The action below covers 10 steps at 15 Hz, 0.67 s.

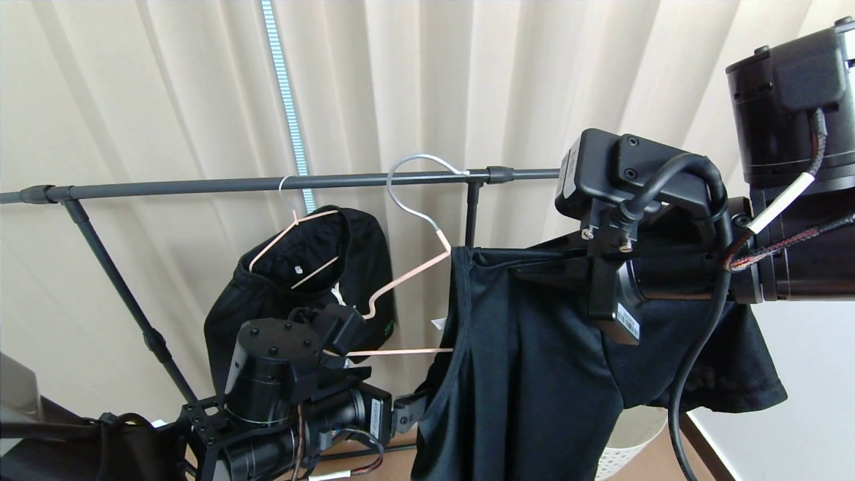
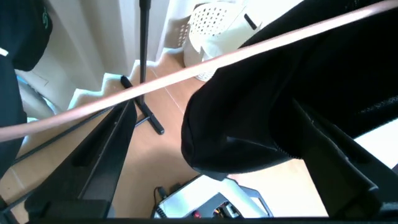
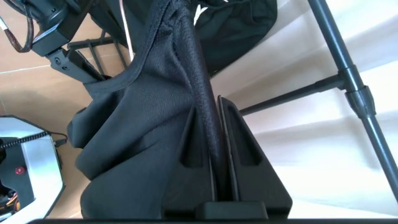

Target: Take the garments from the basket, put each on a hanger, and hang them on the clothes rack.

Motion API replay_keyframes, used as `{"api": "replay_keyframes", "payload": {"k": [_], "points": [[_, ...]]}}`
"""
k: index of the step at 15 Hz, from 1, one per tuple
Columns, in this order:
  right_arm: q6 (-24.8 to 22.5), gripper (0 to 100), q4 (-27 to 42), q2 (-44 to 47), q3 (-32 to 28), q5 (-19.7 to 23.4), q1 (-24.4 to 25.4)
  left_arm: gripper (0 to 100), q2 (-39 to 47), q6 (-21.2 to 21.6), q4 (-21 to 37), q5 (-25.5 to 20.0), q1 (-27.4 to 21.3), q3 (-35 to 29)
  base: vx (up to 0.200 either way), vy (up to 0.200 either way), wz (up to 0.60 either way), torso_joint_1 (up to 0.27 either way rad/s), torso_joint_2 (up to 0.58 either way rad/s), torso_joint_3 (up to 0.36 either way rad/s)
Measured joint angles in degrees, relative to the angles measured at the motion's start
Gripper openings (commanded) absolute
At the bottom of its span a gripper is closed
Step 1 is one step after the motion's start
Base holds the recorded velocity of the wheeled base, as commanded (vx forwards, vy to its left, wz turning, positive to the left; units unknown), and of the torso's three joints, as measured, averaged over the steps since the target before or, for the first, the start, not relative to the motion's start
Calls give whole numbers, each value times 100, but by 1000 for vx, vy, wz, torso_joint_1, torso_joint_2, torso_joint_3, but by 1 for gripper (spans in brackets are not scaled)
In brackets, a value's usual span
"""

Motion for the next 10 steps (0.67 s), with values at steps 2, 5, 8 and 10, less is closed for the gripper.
{"api": "replay_keyframes", "payload": {"k": [2, 5, 8, 10], "points": [[13, 0, -17, 2, 24, 4, -6, 100, 10, -18, -594, 7, -4, 138, 0, 0, 0, 0, 0, 0], [189, 0, -9, 22, 44, -5, -28, 100, 16, -20, -1187, -2, 5, 315, 0, 0, 0, 0, 0, 0], [208, 0, -63, 50, 18, -9, -89, 100, 29, 2, -1580, -6, 21, 489, 0, 0, 0, 0, 0, 0], [441, 0, -160, 72, -30, -18, -121, 100, 41, 13, -1870, -13, 21, 599, 0, 0, 0, 0, 0, 0]]}}
